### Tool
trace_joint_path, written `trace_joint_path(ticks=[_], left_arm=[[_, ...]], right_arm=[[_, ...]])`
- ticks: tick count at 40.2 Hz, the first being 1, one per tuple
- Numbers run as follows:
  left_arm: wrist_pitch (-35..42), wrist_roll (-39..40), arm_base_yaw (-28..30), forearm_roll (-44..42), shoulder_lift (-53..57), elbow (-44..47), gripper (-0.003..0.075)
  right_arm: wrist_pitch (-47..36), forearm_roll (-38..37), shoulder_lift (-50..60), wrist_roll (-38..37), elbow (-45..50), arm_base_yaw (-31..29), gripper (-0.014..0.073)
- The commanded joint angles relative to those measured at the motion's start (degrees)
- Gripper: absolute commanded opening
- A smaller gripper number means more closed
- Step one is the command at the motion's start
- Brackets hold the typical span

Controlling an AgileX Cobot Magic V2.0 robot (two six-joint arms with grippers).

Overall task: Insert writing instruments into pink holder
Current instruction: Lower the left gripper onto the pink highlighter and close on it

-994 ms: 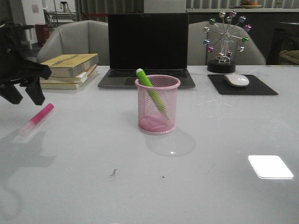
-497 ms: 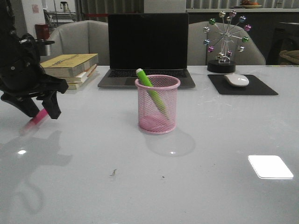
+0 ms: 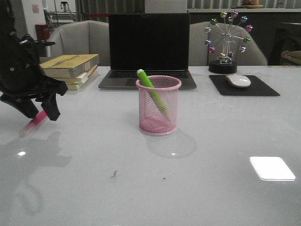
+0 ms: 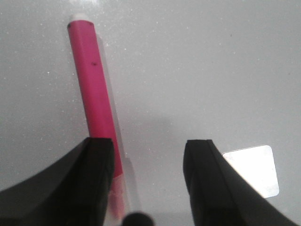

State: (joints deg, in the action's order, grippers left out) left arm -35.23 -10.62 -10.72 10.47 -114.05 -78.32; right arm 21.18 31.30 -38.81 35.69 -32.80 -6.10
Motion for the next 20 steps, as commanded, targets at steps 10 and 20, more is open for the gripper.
trace_joint_path(ticks=[10, 20], left_arm=[[2.07, 0.02, 1.32, 0.14, 1.56, -1.71, 0.0398], [2.07, 0.02, 1.32, 0.14, 0.81, -1.71, 0.0393]], right_arm=[[-3.8, 0.62, 0.1, -0.14, -1.59, -0.37, 0.0339], [-3.8, 0.62, 0.1, -0.14, -1.59, -0.37, 0.0339]])
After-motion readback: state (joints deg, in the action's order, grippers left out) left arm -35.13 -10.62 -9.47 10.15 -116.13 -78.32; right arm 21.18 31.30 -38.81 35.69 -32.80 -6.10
